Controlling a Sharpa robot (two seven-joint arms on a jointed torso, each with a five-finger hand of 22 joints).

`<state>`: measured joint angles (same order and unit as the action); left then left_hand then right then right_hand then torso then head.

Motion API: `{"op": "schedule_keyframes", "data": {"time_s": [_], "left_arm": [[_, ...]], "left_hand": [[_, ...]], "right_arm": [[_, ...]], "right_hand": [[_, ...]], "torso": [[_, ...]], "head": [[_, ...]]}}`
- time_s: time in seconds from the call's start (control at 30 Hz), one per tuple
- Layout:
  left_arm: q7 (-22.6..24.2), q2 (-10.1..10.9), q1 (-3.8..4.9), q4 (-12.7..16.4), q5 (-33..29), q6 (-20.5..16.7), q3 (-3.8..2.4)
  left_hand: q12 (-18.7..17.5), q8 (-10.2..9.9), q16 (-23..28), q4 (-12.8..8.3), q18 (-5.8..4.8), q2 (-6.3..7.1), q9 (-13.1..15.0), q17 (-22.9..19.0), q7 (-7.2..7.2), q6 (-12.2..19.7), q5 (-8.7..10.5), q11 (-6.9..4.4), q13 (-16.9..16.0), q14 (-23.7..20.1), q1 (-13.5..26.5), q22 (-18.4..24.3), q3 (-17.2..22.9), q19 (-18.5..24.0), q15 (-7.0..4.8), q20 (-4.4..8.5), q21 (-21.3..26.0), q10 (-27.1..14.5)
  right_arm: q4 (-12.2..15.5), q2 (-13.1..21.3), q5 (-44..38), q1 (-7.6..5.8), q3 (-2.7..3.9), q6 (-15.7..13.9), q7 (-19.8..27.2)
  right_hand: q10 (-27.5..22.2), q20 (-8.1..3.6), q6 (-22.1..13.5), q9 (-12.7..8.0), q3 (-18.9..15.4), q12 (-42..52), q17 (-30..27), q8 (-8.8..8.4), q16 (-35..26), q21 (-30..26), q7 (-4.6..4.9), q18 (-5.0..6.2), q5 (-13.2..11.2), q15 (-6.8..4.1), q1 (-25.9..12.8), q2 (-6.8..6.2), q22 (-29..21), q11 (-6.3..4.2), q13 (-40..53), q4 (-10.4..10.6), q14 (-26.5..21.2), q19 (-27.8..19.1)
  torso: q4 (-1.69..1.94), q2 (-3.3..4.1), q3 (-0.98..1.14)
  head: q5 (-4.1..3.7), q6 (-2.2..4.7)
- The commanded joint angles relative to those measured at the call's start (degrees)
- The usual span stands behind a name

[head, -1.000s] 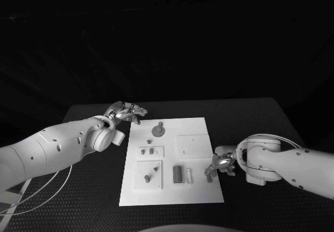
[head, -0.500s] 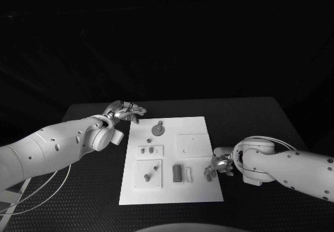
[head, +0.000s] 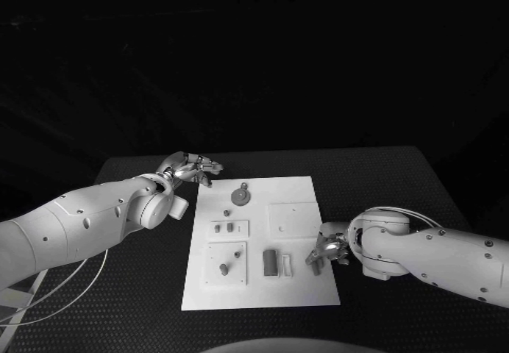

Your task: Assemble the parts on the task board

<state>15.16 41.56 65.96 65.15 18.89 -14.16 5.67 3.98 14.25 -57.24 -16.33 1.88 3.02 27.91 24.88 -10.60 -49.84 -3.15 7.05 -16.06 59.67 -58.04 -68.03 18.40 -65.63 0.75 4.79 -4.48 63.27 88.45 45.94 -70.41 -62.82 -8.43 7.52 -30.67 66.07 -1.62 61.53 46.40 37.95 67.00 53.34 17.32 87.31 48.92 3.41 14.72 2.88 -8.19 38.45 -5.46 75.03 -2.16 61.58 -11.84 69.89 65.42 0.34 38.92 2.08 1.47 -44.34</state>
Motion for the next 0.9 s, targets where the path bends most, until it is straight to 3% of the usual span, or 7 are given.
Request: {"op": "schedule_keyframes", "data": {"time_s": [0.03,0.27,0.33,0.53,0.9], "left_arm": [[0.78,0.1,0.05,0.16,-0.29,0.37,-0.04],[0.7,0.26,0.06,0.3,-0.29,0.28,-0.04],[0.67,0.28,0.06,0.32,-0.29,0.27,-0.04],[0.64,0.41,0.06,0.36,-0.29,0.25,-0.04],[0.61,0.5,0.07,0.48,-0.29,0.19,-0.04]], "left_hand": [[0.03,0.05,0.17,-0.04,1.14,-0.3,-0.06,0.09,0.0,0.5,0.26,0.09,0.01,-0.44,0.42,-0.09,-0.41,-0.19,0.03,0.09,0.22,-0.36],[0.05,0.07,0.17,-0.02,1.15,-0.39,-0.06,0.1,0.01,0.48,0.26,0.08,0.0,-0.42,0.46,-0.09,-0.4,-0.22,0.03,0.09,0.21,-0.34],[0.05,0.08,0.17,-0.03,1.15,-0.39,-0.06,0.1,0.01,0.47,0.26,0.08,0.0,-0.42,0.46,-0.1,-0.4,-0.22,0.02,0.09,0.21,-0.34],[0.06,0.08,0.17,-0.04,1.16,-0.4,-0.06,0.11,0.01,0.48,0.26,0.08,-0.01,-0.41,0.46,-0.1,-0.4,-0.22,0.02,0.09,0.21,-0.34],[0.06,0.07,0.17,-0.05,1.16,-0.4,-0.07,0.12,0.0,0.52,0.26,0.07,-0.01,-0.4,0.49,-0.1,-0.42,-0.24,0.02,0.09,0.22,-0.35]], "right_arm": [[-0.08,0.01,-6.26,0.98,-1.41,3.64,-1.5],[0.52,0.16,-9.23,0.98,-2.07,5.07,-2.02],[0.65,0.14,-10.01,0.98,-2.13,4.98,-2.08],[0.87,-0.18,-10.76,0.98,-2.25,4.57,-2.15],[0.93,-0.68,-12.78,1.12,-2.62,5.72,-2.52]], "right_hand": [[-0.11,-0.09,-0.71,0.24,-0.3,0.19,-0.53,-0.58,0.35,0.04,0.27,0.28,-0.11,-0.15,0.92,0.76,0.87,-0.44,-0.01,-1.85,-0.45,-0.31],[-0.76,0.38,-1.64,-0.11,-0.51,-0.39,-2.64,-1.8,-0.02,-0.26,0.74,0.28,-0.11,0.32,2.4,0.22,0.87,0.0,-0.3,-4.36,-2.31,-1.32],[-0.98,0.44,-2.1,-0.37,-0.21,-0.54,-2.69,-2.31,-0.04,-0.29,0.93,0.28,-0.11,0.47,3.71,-0.06,0.9,0.19,-0.38,-4.77,-2.52,-1.55],[-1.51,0.88,-3.33,-1.59,-0.43,-0.7,-2.79,-4.07,0.05,-0.18,1.74,0.28,-0.12,1.21,8.24,-1.11,0.95,0.99,-0.51,-4.7,-3.13,-2.11],[-1.66,1.21,-3.86,-2.6,-1.22,-0.67,-2.92,-5.19,0.17,-0.21,2.14,0.28,-0.11,1.55,7.92,-0.83,0.82,1.36,-0.6,-4.33,-3.29,-2.2]], "torso": [[0.04,-0.02,0.01],[0.01,0.03,-0.15],[0.02,0.01,-0.11],[0.06,-0.03,-0.09],[0.02,-0.01,-0.04]], "head": [[-0.02,-0.19],[-0.14,-0.37],[-0.16,-0.39],[-0.4,-0.53],[-0.45,-0.46]]}}
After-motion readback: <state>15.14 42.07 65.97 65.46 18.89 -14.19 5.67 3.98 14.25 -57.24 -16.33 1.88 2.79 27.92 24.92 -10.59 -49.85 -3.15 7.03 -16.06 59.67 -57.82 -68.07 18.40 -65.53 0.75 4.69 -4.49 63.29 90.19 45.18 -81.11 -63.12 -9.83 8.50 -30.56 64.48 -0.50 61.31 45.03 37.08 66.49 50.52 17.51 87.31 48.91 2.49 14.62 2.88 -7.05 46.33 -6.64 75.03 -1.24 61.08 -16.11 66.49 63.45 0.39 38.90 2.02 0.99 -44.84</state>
